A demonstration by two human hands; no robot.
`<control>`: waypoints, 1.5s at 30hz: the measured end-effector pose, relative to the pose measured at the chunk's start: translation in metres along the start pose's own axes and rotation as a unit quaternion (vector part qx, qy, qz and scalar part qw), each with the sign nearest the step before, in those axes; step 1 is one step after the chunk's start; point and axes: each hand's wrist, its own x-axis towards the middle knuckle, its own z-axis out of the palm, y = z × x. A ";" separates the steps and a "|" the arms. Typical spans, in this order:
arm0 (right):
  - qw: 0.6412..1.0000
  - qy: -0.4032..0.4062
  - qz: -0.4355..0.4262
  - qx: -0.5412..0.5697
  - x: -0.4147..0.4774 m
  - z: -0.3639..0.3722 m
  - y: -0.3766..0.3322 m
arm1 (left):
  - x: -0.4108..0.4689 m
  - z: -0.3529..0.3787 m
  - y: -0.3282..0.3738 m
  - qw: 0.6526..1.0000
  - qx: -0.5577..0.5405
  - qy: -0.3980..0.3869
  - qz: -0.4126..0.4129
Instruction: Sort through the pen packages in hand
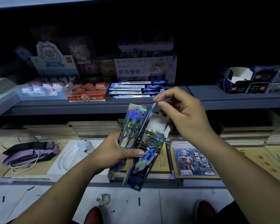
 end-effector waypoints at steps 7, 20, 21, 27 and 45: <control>0.986 -0.067 0.123 0.089 0.001 -0.003 0.003 | 0.000 -0.003 0.000 1.000 0.006 -0.013 0.004; 0.983 0.000 0.071 0.167 0.005 -0.006 -0.003 | 0.003 -0.004 -0.003 0.999 0.006 0.035 -0.001; 0.982 0.023 0.063 0.174 0.006 -0.007 -0.003 | 0.003 -0.004 -0.003 0.999 0.009 0.035 -0.002; 0.979 0.128 0.046 0.151 0.014 -0.024 -0.002 | 0.005 -0.010 -0.007 0.998 0.004 0.065 0.002; 0.963 0.201 0.154 0.090 0.013 -0.036 0.015 | 0.007 -0.018 -0.011 0.994 0.004 0.111 0.015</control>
